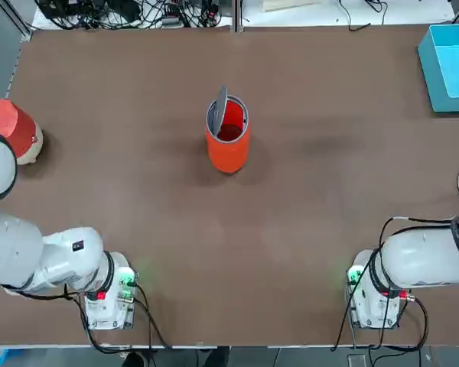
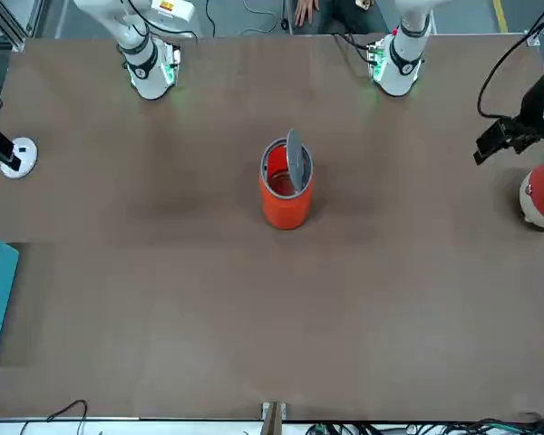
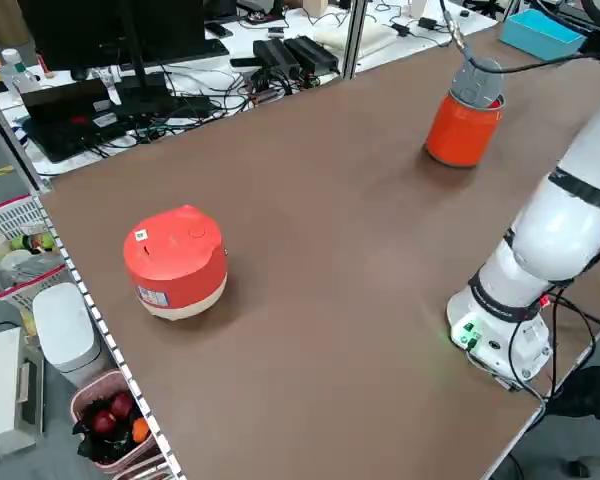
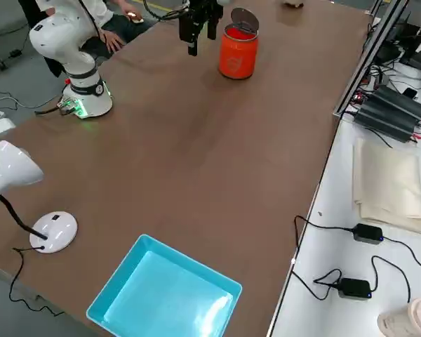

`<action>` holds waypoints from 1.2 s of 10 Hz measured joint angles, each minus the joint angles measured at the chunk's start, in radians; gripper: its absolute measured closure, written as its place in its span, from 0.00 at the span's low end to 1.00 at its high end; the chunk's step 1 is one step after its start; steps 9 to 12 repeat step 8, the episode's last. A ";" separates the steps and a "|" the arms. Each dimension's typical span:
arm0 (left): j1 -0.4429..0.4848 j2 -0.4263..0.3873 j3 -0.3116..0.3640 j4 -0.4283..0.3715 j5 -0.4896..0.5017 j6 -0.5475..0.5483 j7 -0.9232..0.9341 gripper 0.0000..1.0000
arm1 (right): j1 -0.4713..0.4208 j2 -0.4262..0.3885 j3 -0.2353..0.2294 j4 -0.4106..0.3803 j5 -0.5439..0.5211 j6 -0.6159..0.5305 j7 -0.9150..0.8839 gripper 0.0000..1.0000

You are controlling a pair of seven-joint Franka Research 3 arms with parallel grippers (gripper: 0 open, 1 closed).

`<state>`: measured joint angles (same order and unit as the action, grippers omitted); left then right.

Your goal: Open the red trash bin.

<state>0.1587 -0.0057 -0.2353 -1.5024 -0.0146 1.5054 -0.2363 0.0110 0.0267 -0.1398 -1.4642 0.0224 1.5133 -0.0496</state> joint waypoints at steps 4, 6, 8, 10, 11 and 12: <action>-0.036 0.045 0.031 0.067 0.000 -0.039 0.134 0.00 | 0.000 0.000 0.002 -0.004 0.000 0.000 -0.002 0.00; -0.037 0.046 0.031 0.067 0.003 -0.043 0.138 0.00 | 0.001 -0.001 0.004 -0.010 0.000 0.004 -0.002 0.00; -0.037 0.046 0.031 0.059 0.005 -0.017 0.138 0.00 | 0.001 -0.001 0.004 -0.039 -0.001 0.033 -0.002 0.00; -0.037 0.046 0.031 0.059 0.005 -0.017 0.138 0.00 | 0.001 -0.001 0.004 -0.039 -0.001 0.033 -0.002 0.00; -0.037 0.046 0.031 0.059 0.005 -0.017 0.138 0.00 | 0.001 -0.001 0.004 -0.039 -0.001 0.033 -0.002 0.00; -0.037 0.046 0.031 0.059 0.005 -0.017 0.138 0.00 | 0.001 -0.001 0.004 -0.039 -0.001 0.033 -0.002 0.00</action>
